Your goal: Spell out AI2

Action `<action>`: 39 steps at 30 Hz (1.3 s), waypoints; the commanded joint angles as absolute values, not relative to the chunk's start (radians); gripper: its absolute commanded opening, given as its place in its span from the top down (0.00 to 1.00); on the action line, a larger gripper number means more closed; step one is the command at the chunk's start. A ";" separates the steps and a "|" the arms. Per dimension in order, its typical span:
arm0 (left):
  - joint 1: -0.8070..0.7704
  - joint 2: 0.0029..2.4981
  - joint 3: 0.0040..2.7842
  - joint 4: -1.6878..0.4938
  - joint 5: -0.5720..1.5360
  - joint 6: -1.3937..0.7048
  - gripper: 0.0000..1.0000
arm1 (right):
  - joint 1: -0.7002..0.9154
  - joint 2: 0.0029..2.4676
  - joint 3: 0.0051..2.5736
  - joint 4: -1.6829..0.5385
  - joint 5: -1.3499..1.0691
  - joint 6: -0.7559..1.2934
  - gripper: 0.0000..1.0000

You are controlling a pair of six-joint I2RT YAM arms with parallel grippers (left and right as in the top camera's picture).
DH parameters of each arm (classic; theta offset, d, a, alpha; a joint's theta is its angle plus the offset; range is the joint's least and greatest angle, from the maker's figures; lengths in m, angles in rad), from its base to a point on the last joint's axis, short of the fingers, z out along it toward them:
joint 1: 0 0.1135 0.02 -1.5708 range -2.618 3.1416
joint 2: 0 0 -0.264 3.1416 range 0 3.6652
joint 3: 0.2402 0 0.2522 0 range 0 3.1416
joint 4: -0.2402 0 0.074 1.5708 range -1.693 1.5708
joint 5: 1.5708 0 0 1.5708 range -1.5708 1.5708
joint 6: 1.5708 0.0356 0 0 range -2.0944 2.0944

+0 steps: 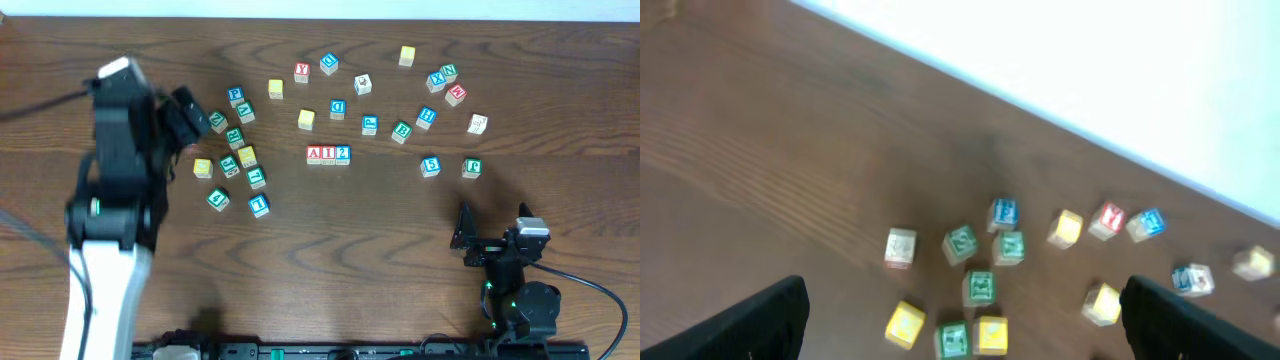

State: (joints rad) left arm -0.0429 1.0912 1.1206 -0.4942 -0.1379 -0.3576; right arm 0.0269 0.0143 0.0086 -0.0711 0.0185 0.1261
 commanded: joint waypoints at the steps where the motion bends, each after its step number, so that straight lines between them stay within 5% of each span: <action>1: -0.039 0.978 0.956 -0.411 -0.147 -0.303 0.02 | 0.015 0.006 0.006 -0.074 0.016 0.141 0.01; 20: -0.035 0.364 0.255 0.059 -0.139 -0.131 0.02 | 0.015 0.006 0.006 -0.074 0.016 0.141 0.01; 39: -0.035 0.002 0.004 -0.068 -0.139 0.097 0.02 | 0.015 0.006 0.006 -0.074 0.016 0.141 0.01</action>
State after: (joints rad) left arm -0.0399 0.0231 0.0170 -0.0120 -0.1337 0.0654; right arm 0.0269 0.0120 0.0086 -0.0708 0.0181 0.1261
